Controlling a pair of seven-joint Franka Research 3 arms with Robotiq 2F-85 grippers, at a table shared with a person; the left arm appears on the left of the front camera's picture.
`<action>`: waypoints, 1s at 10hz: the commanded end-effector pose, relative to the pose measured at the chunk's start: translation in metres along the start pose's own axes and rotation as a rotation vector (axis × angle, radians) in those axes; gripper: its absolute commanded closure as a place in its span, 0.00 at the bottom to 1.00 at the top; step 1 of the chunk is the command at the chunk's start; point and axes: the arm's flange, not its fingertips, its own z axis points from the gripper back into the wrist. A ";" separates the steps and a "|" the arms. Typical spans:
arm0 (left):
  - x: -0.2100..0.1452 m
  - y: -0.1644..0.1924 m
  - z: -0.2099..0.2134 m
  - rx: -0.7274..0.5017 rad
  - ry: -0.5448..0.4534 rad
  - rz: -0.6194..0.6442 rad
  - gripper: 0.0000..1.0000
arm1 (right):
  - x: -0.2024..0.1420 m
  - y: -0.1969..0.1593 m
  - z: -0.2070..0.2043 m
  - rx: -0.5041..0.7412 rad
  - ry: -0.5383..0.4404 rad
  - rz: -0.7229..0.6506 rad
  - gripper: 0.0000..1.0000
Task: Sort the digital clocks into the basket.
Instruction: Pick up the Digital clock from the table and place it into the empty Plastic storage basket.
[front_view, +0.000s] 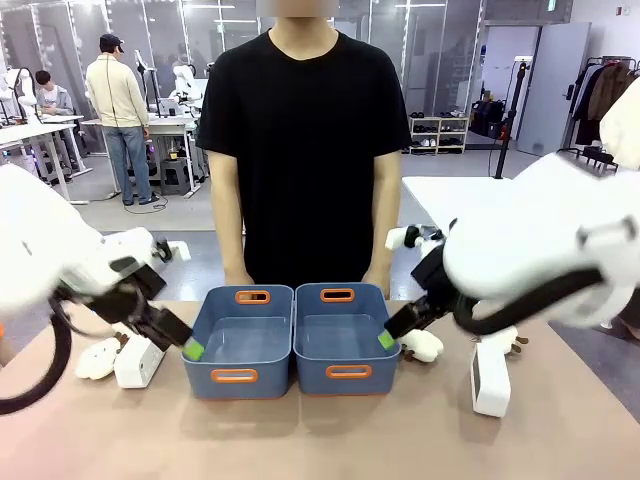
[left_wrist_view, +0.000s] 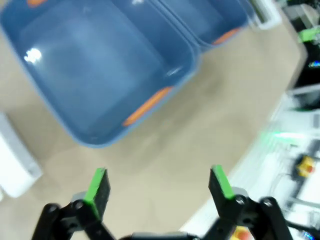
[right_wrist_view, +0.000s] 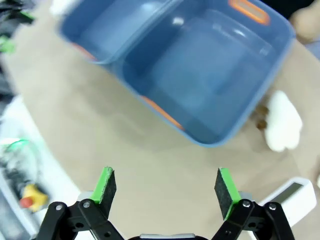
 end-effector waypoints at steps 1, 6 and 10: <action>-0.008 0.046 0.033 -0.293 -0.039 0.124 0.00 | -0.008 -0.044 0.031 0.318 -0.028 -0.150 0.00; -0.145 0.133 0.142 -0.791 -0.318 0.320 0.00 | -0.133 -0.160 0.131 0.653 -0.290 -0.544 0.00; -0.275 0.175 0.232 -0.627 -0.535 0.467 0.00 | -0.264 -0.227 0.182 0.638 -0.519 -0.843 0.00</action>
